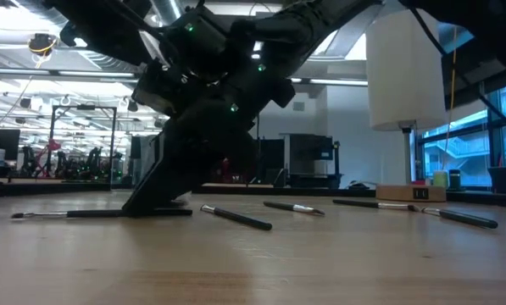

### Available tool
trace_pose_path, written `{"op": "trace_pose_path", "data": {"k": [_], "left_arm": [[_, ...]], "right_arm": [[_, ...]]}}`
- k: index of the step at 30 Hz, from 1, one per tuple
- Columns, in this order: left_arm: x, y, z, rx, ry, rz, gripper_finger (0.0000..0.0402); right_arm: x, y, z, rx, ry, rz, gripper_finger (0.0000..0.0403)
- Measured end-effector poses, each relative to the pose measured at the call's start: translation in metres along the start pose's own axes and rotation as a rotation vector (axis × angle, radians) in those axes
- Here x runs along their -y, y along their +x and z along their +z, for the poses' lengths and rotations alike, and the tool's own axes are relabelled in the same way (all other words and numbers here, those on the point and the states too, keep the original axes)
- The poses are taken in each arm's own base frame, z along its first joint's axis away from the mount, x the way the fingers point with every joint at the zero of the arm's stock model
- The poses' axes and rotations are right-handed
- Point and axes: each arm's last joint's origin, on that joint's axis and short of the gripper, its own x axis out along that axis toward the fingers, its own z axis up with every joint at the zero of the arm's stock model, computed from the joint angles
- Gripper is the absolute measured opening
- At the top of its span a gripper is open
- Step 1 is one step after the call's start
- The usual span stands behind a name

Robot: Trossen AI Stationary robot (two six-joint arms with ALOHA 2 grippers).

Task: Put items in baskets/containers
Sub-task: Put the black eyeshadow brush into the transparent organizer

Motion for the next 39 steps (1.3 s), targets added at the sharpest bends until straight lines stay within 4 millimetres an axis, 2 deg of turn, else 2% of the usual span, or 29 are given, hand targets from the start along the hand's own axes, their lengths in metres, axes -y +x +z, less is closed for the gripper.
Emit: {"op": "trace_pose_path", "data": {"k": [6, 14, 17, 23, 26, 28, 32, 35, 39], "left_arm": [[0.000, 0.000, 0.000, 0.000, -0.008, 0.000, 0.0141], [0.000, 0.000, 0.001, 0.022, -0.008, 0.012, 0.0141], [0.000, 0.000, 0.001, 0.026, 0.001, 0.014, 0.0141], [0.000, 0.000, 0.000, 0.010, 0.052, 0.006, 0.0141], [0.000, 0.000, 0.000, 0.009, 0.052, 0.005, 0.0141], [0.000, 0.000, 0.000, 0.009, 0.052, 0.005, 0.0141], [0.000, 0.000, 0.000, 0.001, 0.053, 0.001, 0.0141], [0.000, 0.000, 0.000, 0.000, 0.052, 0.000, 0.0141], [0.000, 0.001, -0.001, 0.000, 0.050, -0.001, 0.0141]], "right_arm": [[-0.001, -0.002, -0.007, -0.101, 0.027, -0.040, 0.0013], [0.004, -0.003, -0.015, -0.162, 0.098, -0.074, 0.0019], [0.006, -0.013, -0.012, -0.170, 0.124, -0.085, 0.0011], [0.015, -0.062, -0.005, -0.237, 0.204, -0.068, 0.0017], [0.021, -0.100, 0.007, -0.174, 0.216, -0.090, 0.0013], [0.022, -0.123, 0.008, -0.134, 0.230, -0.102, 0.0006], [0.018, -0.161, -0.008, -0.048, 0.280, -0.122, 0.0004], [0.012, -0.197, -0.018, 0.115, 0.299, -0.184, 0.0008], [0.000, -0.225, -0.052, 0.309, 0.340, -0.237, 0.0007]]}}
